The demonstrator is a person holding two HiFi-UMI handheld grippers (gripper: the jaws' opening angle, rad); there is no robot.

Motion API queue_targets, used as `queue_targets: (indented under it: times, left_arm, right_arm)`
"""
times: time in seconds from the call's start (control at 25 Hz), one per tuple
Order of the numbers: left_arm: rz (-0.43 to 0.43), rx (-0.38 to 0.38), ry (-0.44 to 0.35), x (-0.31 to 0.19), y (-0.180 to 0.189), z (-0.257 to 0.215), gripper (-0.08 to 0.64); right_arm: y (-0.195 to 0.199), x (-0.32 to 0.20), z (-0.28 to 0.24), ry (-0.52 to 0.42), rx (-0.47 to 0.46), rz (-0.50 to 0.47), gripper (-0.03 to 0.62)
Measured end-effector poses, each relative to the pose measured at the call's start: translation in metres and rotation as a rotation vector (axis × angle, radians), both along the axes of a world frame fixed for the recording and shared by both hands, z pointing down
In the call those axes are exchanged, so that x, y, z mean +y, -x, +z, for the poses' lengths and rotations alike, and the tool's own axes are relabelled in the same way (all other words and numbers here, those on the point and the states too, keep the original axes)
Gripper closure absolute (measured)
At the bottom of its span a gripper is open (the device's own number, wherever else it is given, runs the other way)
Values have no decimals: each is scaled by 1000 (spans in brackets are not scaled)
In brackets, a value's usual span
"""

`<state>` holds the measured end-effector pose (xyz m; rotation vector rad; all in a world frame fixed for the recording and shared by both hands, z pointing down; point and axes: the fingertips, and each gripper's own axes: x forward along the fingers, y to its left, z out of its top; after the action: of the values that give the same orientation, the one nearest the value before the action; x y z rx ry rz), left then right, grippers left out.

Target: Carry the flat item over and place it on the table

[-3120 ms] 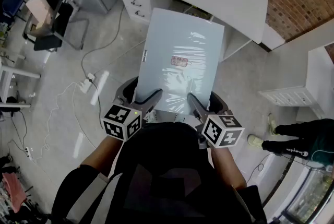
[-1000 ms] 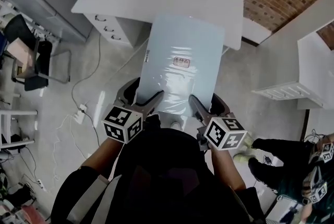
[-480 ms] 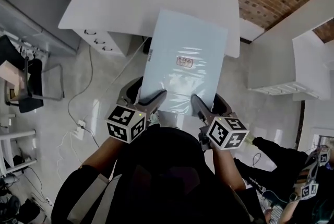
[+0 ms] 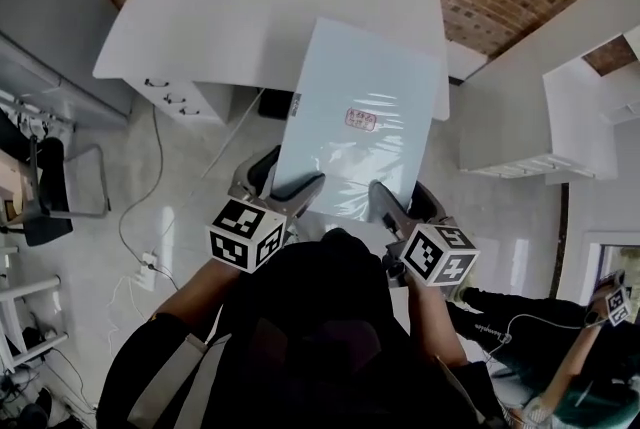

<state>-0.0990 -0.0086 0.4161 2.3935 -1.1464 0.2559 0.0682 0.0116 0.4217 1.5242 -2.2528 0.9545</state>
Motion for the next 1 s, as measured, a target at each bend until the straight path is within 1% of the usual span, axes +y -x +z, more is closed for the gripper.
queue_targets:
  times: [0.2,0.44,0.56,0.76,1.0]
  left_arm:
    - [12,14,15,-19,-11,3,186]
    - [4,-12,24,-58,-22,9,186]
    - [-12,-20,43,-78,-28,12,186]
    - [-10,-48,76,-117,-36,22,186]
    - [-1,-47,115,-159,-60,37,184]
  right_arm:
    - [-11,-18,-1,3,22,10,252]
    - [-22,-58,9,23,-2,2,252]
    - [-28,-82,15,42,-16,-12,252]
    - [-36,-121,28,75,-38,-19,252]
    - [-60,-163,40,103,-30,-15,252]
